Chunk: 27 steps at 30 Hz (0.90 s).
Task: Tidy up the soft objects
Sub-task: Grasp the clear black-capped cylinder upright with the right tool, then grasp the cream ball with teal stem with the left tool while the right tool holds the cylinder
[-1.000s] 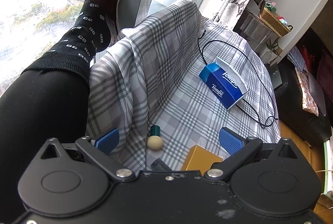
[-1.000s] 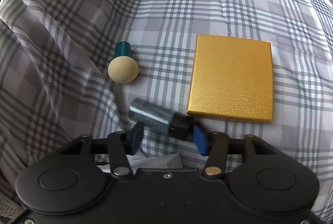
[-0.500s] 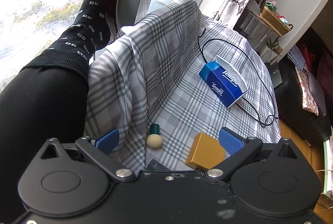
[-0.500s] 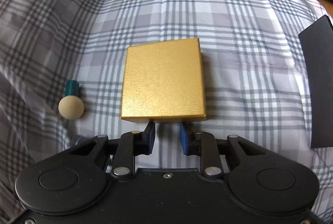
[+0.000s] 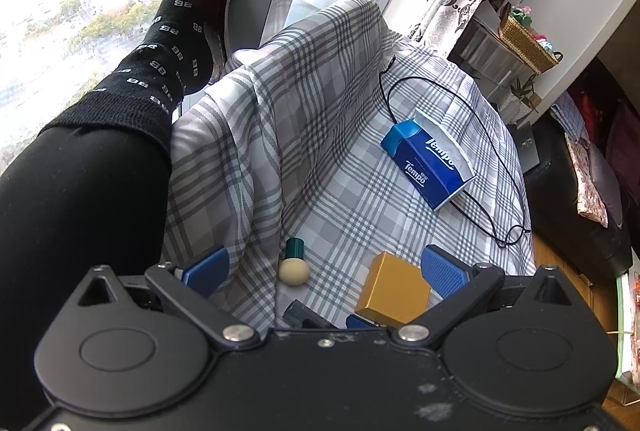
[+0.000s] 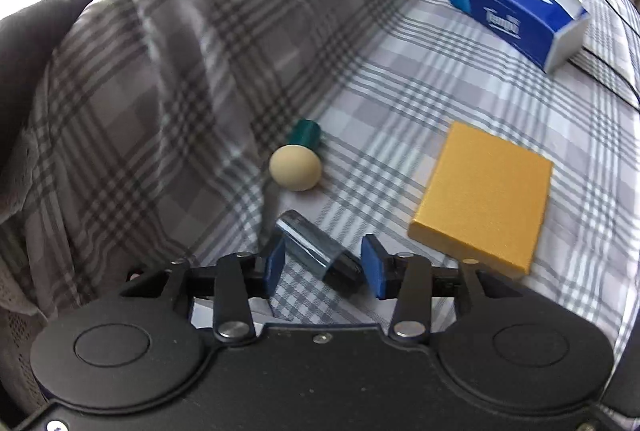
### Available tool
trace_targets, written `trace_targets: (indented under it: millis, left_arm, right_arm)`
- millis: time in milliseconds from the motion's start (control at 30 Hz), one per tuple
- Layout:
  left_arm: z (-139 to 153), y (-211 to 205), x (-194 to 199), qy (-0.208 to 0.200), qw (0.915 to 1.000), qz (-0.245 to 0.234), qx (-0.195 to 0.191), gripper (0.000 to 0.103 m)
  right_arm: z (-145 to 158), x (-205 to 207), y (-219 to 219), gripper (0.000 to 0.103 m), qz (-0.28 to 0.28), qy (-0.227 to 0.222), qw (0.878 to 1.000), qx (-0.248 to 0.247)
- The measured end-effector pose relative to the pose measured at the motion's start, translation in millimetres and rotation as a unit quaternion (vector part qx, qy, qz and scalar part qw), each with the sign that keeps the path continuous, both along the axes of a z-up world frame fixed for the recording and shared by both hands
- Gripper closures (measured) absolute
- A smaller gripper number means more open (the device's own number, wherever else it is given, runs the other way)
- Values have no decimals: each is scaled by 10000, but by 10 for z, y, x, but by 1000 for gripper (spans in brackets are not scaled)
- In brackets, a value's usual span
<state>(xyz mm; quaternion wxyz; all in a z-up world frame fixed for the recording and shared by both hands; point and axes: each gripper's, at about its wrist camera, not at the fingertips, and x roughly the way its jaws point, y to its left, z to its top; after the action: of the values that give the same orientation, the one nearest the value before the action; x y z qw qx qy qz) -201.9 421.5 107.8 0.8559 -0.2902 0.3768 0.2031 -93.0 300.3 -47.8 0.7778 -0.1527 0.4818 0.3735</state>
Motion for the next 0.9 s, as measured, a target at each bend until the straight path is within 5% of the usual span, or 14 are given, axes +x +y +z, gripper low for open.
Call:
trace_targets:
  millis: [267, 333, 400, 900]
  left_arm:
    - [-28, 9, 24, 78, 10000, 49, 10, 1]
    - [-45, 9, 42, 115, 9999, 58, 14, 1]
    - [-66, 9, 63, 155, 9998, 81, 17, 1]
    - [-464, -207, 596, 498, 9985, -239, -11, 2]
  right_arm:
    - [-281, -85, 233, 50, 937, -299, 9933, -599]
    - [-331, -66, 236, 56, 958, -277, 9931, -620]
    - [-380, -28, 202, 74, 920, -168, 9939, -591]
    - [-133, 71, -952, 74, -48, -148, 9975, 694]
